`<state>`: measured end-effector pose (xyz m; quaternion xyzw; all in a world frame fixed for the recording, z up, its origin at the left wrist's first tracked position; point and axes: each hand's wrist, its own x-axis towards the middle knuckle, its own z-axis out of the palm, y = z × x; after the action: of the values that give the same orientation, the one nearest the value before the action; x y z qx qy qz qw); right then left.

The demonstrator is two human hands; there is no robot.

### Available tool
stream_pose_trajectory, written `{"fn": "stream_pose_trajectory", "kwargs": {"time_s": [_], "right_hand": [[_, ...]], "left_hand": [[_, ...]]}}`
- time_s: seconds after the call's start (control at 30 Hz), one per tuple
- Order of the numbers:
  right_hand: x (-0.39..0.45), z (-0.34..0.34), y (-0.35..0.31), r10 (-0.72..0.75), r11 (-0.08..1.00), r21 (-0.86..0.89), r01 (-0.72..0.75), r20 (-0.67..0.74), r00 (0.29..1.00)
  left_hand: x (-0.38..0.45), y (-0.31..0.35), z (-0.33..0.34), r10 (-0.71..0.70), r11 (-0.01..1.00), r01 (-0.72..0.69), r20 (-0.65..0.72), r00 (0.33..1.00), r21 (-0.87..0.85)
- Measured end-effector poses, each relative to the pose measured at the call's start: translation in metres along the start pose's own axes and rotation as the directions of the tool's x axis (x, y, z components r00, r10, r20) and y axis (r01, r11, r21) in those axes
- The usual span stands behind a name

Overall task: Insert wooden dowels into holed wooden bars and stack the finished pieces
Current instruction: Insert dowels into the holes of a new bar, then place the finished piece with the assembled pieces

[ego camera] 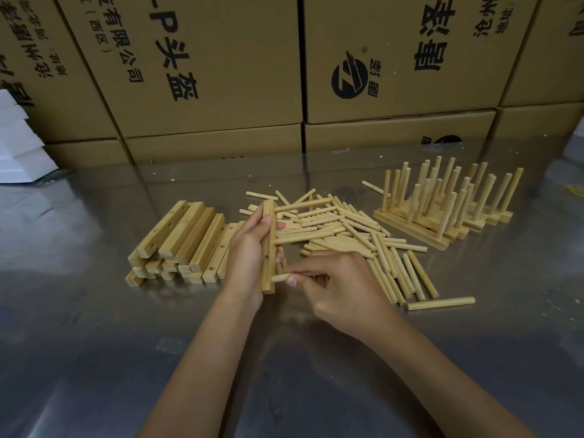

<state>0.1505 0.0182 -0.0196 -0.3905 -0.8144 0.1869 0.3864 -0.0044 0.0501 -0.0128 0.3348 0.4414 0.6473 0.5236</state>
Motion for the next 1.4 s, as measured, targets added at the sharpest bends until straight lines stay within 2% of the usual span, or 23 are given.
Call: {"fn": "stream_pose_trajectory", "kwargs": {"time_s": [0.13, 0.23, 0.33, 0.37, 0.43, 0.5, 0.6, 0.73, 0.83, 0.9, 1.03, 1.17, 1.27, 1.4], "right_hand": [[0.002, -0.009, 0.000, 0.120, 0.988, 0.101, -0.119, -0.007, 0.993], [0.003, -0.014, -0.003, 0.211, 0.948, 0.228, -0.223, 0.074, 0.975], [0.006, -0.018, -0.004, 0.331, 0.790, 0.471, -0.393, 0.212, 0.919], [0.006, -0.018, -0.005, 0.349, 0.752, 0.500, -0.429, 0.249, 0.903], [0.005, -0.015, -0.008, 0.363, 0.746, 0.484, -0.457, 0.280, 0.889], [0.004, -0.009, -0.010, 0.381, 0.749, 0.482, -0.454, 0.247, 0.891], [0.005, -0.008, -0.006, 0.434, 0.703, 0.537, -0.467, 0.196, 0.879], [0.006, -0.009, -0.004, 0.471, 0.652, 0.564, -0.506, 0.221, 0.854], [0.008, -0.008, -0.002, 0.520, 0.632, 0.553, -0.543, 0.217, 0.826], [0.011, -0.013, 0.003, 0.562, 0.648, 0.528, -0.549, 0.156, 0.813], [0.017, -0.037, 0.024, 0.582, 0.767, 0.383, -0.515, -0.078, 0.809], [0.011, -0.067, 0.053, 0.547, 0.829, 0.086, -0.552, -0.322, 0.773], [0.003, -0.084, 0.072, 0.524, 0.790, -0.080, -0.607, -0.425, 0.738], [-0.005, -0.097, 0.089, 0.590, 0.690, -0.140, -0.711, -0.461, 0.663]], "left_hand": [[0.001, 0.002, -0.001, -0.008, 1.000, 0.008, 0.018, 1.000, 0.002], [0.003, 0.002, -0.002, -0.037, 0.999, 0.037, 0.001, 0.999, -0.006], [0.006, 0.004, -0.004, -0.051, 0.995, 0.051, 0.000, 0.999, -0.083], [0.007, 0.004, -0.006, -0.044, 0.993, 0.042, -0.012, 0.999, -0.111], [0.008, 0.003, -0.007, -0.015, 0.990, 0.007, -0.054, 0.998, -0.142], [0.007, 0.003, -0.005, 0.009, 0.987, -0.023, -0.090, 0.996, -0.158], [0.003, -0.001, 0.003, 0.009, 0.967, -0.038, -0.115, 0.993, -0.251], [0.000, -0.005, 0.016, 0.062, 0.946, -0.099, -0.130, 0.990, -0.307], [0.000, -0.008, 0.019, 0.073, 0.947, -0.100, -0.098, 0.993, -0.306], [0.000, -0.010, 0.020, 0.073, 0.956, -0.080, -0.036, 0.997, -0.283], [-0.005, -0.016, 0.021, 0.100, 0.993, -0.106, 0.107, 0.989, 0.045], [-0.009, -0.023, 0.021, 0.080, 0.954, -0.113, 0.128, 0.989, 0.276], [-0.009, -0.024, 0.021, 0.054, 0.945, -0.094, 0.133, 0.990, 0.313], [-0.010, -0.022, 0.022, 0.066, 0.944, -0.109, 0.146, 0.987, 0.310]]}}
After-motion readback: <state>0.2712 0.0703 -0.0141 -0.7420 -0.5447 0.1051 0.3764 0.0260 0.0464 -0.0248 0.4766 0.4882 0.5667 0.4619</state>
